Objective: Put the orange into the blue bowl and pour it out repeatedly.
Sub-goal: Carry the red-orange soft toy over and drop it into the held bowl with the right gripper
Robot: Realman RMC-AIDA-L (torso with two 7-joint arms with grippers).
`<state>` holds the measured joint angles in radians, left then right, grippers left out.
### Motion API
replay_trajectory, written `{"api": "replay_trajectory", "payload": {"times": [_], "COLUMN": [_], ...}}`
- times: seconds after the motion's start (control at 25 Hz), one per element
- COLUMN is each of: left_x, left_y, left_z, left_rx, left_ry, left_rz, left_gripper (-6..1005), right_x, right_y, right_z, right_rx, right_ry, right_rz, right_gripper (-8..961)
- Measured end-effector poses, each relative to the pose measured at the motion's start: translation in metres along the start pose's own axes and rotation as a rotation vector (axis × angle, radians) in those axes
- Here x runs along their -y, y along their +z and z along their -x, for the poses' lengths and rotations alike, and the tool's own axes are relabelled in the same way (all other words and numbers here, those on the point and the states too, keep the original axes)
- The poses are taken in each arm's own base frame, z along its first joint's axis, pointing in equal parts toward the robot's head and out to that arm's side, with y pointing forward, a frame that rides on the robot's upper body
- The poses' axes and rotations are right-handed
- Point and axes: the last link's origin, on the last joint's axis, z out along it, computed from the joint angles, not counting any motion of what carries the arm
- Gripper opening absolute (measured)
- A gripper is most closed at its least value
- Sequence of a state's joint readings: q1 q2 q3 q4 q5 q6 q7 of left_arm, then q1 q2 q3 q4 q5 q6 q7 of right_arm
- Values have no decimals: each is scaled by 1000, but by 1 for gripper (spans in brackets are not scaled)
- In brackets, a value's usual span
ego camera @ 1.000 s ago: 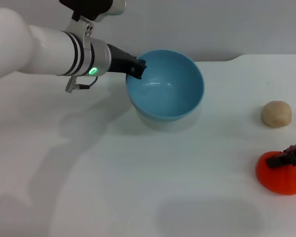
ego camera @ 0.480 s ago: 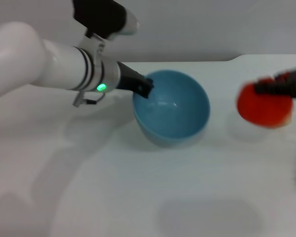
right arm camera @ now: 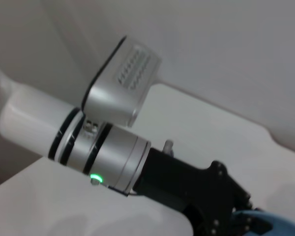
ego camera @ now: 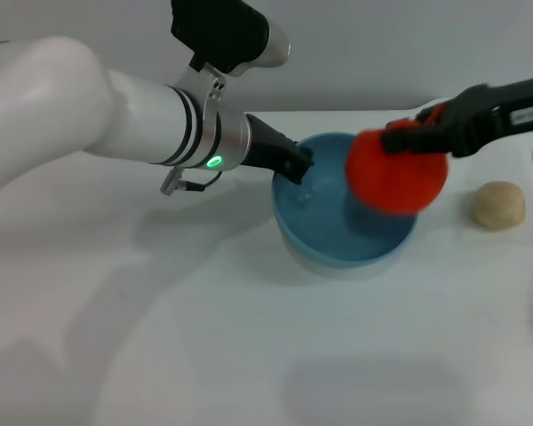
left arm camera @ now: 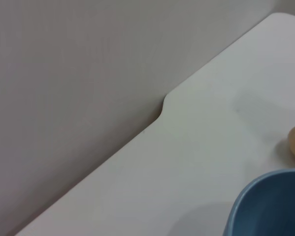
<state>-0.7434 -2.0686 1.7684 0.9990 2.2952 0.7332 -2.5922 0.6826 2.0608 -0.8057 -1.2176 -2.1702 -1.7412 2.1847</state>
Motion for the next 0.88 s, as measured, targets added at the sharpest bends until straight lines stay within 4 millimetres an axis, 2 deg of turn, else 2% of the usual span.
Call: {"api": "replay_trajectory", "payload": {"times": [0.24,0.56,0.64,0.8,0.88], "left_x": [1,3,4,5,5], "left_y": [-1,0,0,0,-1], "left_z": [0,2,3,2,-1], "left_rx": [-4,-6,-8,-14,-24], "left_ry": [3,-4,-6,5,29], "left_rz": [-1,-10,-13,-20,-24], "left_gripper": [-2,-2,-2,-2,-2], "right_x": [6,11,15,40,51], "right_y": [15,15,11,-14,-28], "right_z": [-4,-7,-8,-18,-29], "right_rx": [-17,-1,22,140,188], "right_ry": [21,16,23,-4,-8], "right_rz": [-23,-41,-67,-241,-320], "right_gripper": [123,303,376,576,590]}}
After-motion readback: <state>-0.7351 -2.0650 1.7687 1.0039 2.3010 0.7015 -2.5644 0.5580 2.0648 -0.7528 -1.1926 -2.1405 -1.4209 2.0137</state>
